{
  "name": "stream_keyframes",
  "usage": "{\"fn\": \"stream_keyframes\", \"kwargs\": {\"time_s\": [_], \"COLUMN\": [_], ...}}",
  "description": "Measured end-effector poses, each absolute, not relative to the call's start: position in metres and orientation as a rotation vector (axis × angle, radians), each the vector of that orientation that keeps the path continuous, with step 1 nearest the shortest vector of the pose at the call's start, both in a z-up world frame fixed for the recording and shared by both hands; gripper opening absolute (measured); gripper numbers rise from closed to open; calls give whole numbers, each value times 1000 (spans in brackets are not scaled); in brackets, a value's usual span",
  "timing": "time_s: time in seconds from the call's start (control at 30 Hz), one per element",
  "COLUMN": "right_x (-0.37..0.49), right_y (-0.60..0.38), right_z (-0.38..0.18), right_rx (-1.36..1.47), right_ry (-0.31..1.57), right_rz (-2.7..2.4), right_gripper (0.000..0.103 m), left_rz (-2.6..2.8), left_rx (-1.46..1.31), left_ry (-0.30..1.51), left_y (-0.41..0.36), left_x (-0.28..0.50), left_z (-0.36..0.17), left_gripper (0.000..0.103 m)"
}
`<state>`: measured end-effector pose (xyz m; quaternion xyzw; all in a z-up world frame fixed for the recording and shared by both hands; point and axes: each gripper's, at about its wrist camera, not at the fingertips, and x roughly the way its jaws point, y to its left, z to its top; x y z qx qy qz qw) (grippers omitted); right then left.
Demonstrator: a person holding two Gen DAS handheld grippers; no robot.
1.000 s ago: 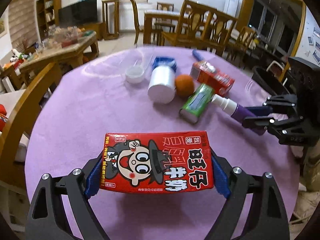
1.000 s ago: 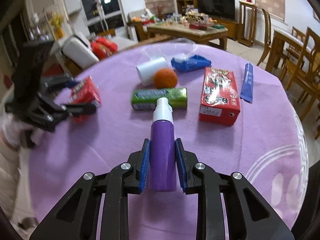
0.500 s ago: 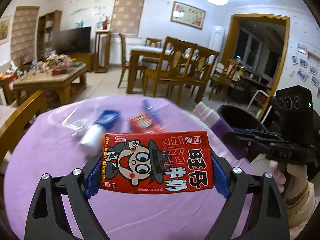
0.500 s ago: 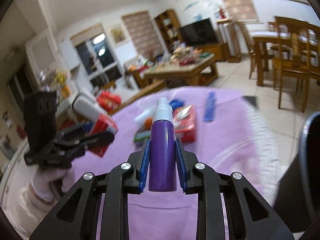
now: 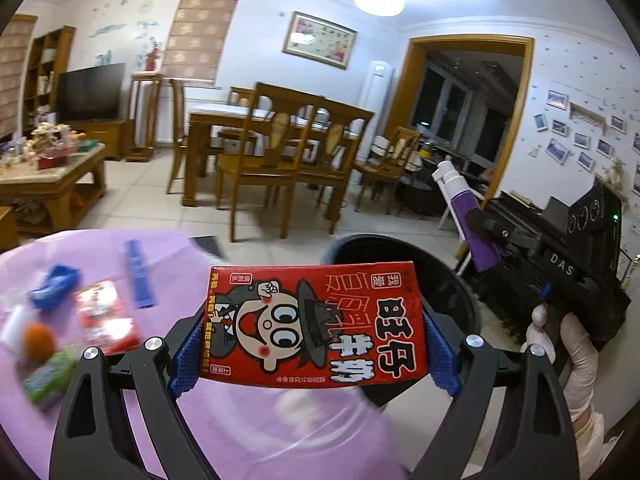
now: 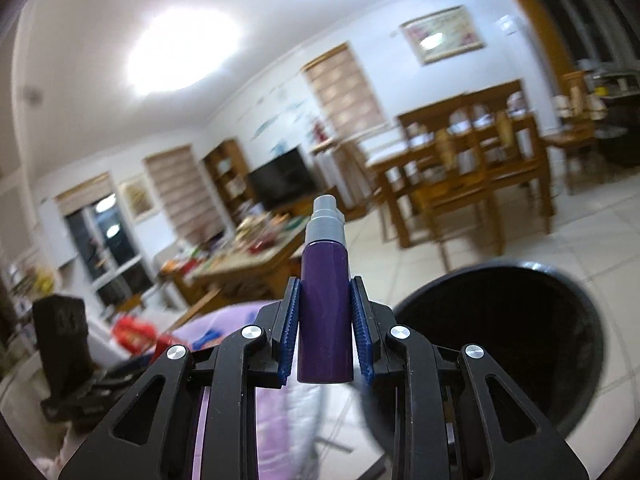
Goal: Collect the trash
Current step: 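Carry both items over the black bin while both tools open to drop them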
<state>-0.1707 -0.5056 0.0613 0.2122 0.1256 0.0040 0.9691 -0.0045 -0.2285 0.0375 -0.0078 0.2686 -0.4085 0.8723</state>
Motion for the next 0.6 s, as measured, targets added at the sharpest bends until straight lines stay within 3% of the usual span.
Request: {"fn": "stream_keyframes", "kwargs": {"time_s": [0.6], "right_x": [-200], "right_y": [-619], "right_z": [9], "right_rx": [527], "right_ry": [226], "right_rz": [-195], "right_gripper": [26], "left_rz": [-985], "left_rx": [78], "left_ry": [631], "left_y": [-361], "left_x": [-2], "left_z": [7], "left_gripper": [87]}}
